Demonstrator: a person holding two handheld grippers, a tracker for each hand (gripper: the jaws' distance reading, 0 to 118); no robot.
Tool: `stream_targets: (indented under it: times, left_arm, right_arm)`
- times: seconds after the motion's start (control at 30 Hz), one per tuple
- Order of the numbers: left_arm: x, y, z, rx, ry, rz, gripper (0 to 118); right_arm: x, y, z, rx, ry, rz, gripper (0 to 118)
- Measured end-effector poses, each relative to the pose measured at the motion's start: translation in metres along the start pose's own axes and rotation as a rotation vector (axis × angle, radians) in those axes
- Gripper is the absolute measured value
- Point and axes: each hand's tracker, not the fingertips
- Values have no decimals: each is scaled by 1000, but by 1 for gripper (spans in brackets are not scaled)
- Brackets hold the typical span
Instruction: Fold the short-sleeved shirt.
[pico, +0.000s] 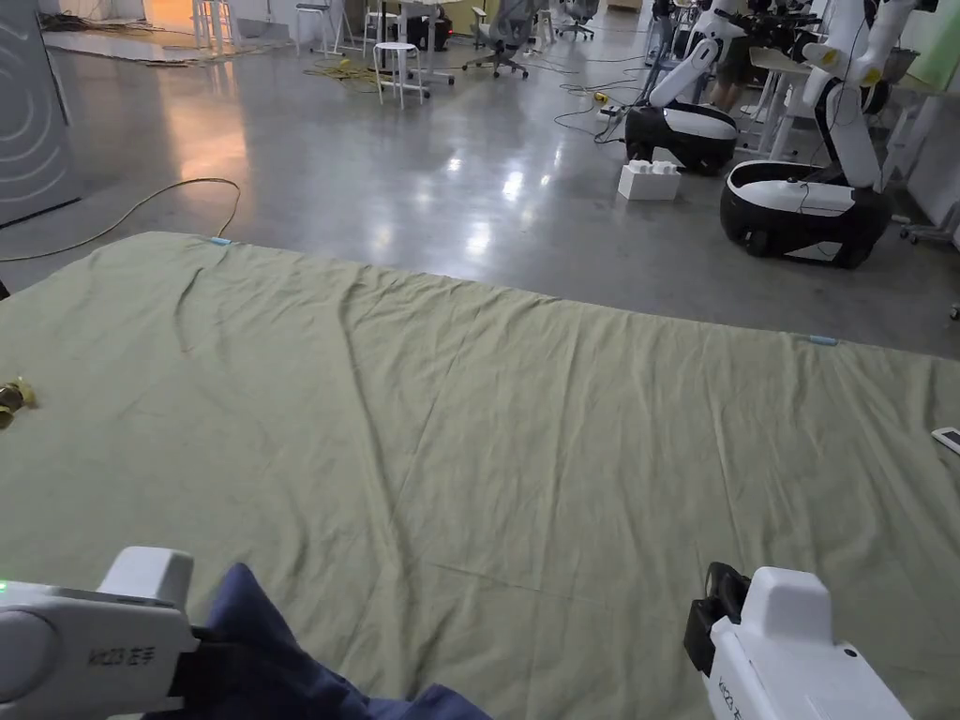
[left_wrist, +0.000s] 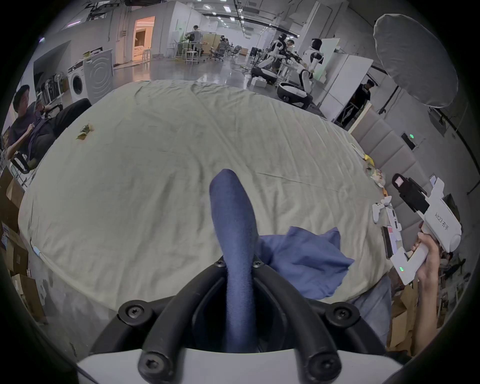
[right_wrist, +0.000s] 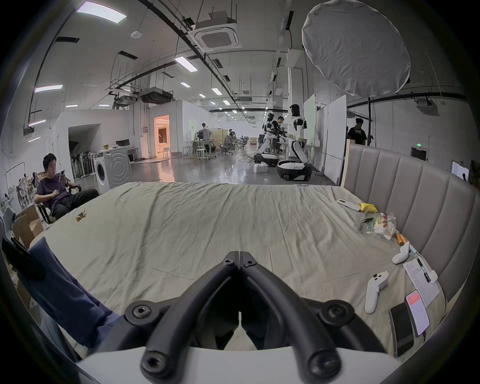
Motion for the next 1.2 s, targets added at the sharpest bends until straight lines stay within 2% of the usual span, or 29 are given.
stream_targets:
  times: [0.17, 0.3, 0.53, 0.77, 0.83, 0.87, 0.97, 1.0, 1.03, 1.2]
  left_arm:
    - [50, -6, -4, -22, -47, -60, 8]
    - [82, -14, -18, -22, -84, -47, 9]
    - [144, -33, -74, -50, -115, -20, 9]
    - [187, -53, -133, -130, -109, -60, 10]
    - [189, -57, -143, -138, -95, -51, 17]
    - [187, -58, -145, -142, -96, -46, 26]
    - [178, -56, -140, -143, -196, 19, 38]
    - [174, -54, -133, -147, -231, 36, 52]
    - [170, -51, -127, -145, -243, 38, 58]
    - [154, -43, -90, -73, -269, 48, 61]
  right_arm:
    - [2, 3, 2, -9, 1, -17, 1]
    - [2, 4, 5, -8, 4, -13, 1]
    - [2, 2, 8, -14, 1, -25, 1]
    - [6, -1, 10, -17, -10, -23, 1]
    - [8, -3, 11, -20, -16, -25, 1]
    - [9, -3, 11, -22, -19, -26, 1]
    - [12, -5, 11, -27, -23, -26, 1]
    - [13, -6, 11, -28, -25, -27, 1]
    - [14, -6, 12, -28, -26, -27, 1]
    - [16, -8, 13, -34, -28, -30, 1]
